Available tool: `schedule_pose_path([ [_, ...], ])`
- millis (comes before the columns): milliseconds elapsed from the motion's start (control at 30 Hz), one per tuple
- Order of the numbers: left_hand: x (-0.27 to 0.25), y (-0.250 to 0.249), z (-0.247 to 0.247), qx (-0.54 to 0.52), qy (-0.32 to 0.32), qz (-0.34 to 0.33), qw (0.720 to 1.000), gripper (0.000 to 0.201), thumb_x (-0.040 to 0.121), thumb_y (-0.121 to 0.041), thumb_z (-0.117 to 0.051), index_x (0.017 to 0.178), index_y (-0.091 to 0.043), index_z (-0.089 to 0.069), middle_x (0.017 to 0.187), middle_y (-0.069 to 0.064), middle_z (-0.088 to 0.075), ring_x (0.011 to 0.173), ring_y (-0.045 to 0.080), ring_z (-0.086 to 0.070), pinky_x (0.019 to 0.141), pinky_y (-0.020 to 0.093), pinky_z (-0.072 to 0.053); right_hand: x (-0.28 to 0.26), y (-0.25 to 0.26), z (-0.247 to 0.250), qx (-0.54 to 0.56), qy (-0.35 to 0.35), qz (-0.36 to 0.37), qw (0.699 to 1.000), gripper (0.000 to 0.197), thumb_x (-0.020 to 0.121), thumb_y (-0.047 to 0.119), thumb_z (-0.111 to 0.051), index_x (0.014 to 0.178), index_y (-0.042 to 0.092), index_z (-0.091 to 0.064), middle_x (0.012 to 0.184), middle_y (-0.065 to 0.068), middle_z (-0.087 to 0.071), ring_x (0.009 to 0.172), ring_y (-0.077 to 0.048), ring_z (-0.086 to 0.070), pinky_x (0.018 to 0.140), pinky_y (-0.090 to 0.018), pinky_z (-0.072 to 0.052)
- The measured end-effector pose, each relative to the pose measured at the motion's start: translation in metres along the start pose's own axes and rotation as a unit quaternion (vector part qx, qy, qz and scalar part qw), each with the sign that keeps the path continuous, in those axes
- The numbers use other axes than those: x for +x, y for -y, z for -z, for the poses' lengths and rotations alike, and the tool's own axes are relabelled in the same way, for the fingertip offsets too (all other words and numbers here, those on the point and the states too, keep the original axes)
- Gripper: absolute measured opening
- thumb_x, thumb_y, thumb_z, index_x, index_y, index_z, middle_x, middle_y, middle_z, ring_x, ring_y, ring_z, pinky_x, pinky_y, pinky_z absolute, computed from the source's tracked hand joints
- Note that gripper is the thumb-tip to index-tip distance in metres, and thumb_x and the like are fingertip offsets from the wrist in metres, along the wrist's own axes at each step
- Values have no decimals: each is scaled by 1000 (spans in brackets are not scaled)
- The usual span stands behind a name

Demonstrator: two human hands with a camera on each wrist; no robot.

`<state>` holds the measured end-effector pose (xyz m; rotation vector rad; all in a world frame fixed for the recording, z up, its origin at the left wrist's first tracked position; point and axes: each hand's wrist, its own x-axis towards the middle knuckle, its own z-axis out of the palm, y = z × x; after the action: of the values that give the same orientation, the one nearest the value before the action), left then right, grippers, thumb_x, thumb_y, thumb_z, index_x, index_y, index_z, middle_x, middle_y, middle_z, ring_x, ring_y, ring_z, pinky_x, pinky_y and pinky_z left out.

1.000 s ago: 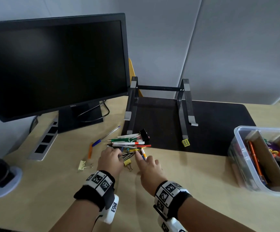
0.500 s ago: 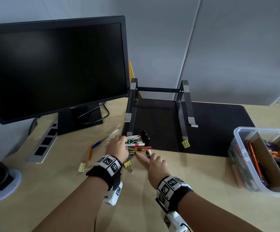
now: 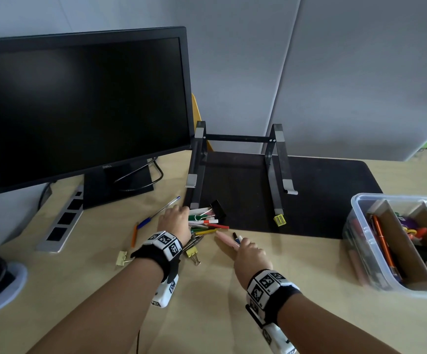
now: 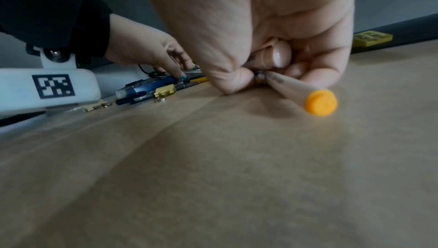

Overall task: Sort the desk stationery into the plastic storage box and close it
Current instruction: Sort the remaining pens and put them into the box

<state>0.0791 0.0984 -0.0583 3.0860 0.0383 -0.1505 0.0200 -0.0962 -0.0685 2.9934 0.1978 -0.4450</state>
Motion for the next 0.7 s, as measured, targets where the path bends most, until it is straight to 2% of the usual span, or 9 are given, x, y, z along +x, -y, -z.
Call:
schedule_pose_path([
  [100, 1, -2, 4, 11, 2, -17, 1000, 24, 90, -20, -55, 113, -15, -53, 111, 5, -60, 105, 27, -55, 86, 38, -46, 1, -6, 1, 51, 15, -27, 998, 31, 97, 12, -32, 125, 1, -38, 119, -10, -54, 103, -21, -61, 82, -28, -48],
  [200, 4, -2, 8, 14, 10, -22, 1000, 22, 91, -15, -52, 112, -12, -53, 111, 7, -61, 104, 28, -57, 84, 37, -44, 1, -12, 1, 86, 46, -49, 994, 31, 95, 12, -33, 125, 3, -38, 119, -9, -55, 104, -21, -61, 79, -27, -48],
  [333, 9, 0, 8, 17, 49, -19, 998, 26, 93, -21, -52, 118, -14, -53, 119, 7, -56, 114, 29, -50, 93, 39, -42, 0, -18, 6, 117, 72, -76, 988, 26, 95, 12, -38, 119, 5, -41, 115, -9, -59, 102, -19, -63, 77, -25, -49],
  [467, 10, -1, 12, 19, 68, -23, 997, 28, 94, -26, -51, 120, -17, -50, 123, 6, -55, 118, 29, -48, 98, 40, -37, -3, -21, 14, 121, 91, -78, 985, 26, 94, 12, -42, 119, 4, -43, 118, -11, -59, 104, -21, -62, 83, -28, -51],
  [567, 8, -2, 15, 7, 70, -15, 997, 25, 96, -22, -47, 120, -19, -50, 126, 3, -55, 118, 28, -47, 99, 40, -34, -4, -27, 13, 156, 91, -74, 981, 25, 93, 10, -44, 118, 7, -44, 117, -10, -59, 105, -21, -62, 83, -28, -50],
  [700, 5, -5, 18, 27, 85, -8, 996, 31, 96, -14, -43, 126, -19, -48, 131, 4, -52, 122, 29, -44, 100, 41, -32, -9, -34, 16, 177, 98, -59, 977, 25, 94, 8, -42, 119, 8, -41, 115, -9, -60, 101, -22, -63, 78, -28, -48],
])
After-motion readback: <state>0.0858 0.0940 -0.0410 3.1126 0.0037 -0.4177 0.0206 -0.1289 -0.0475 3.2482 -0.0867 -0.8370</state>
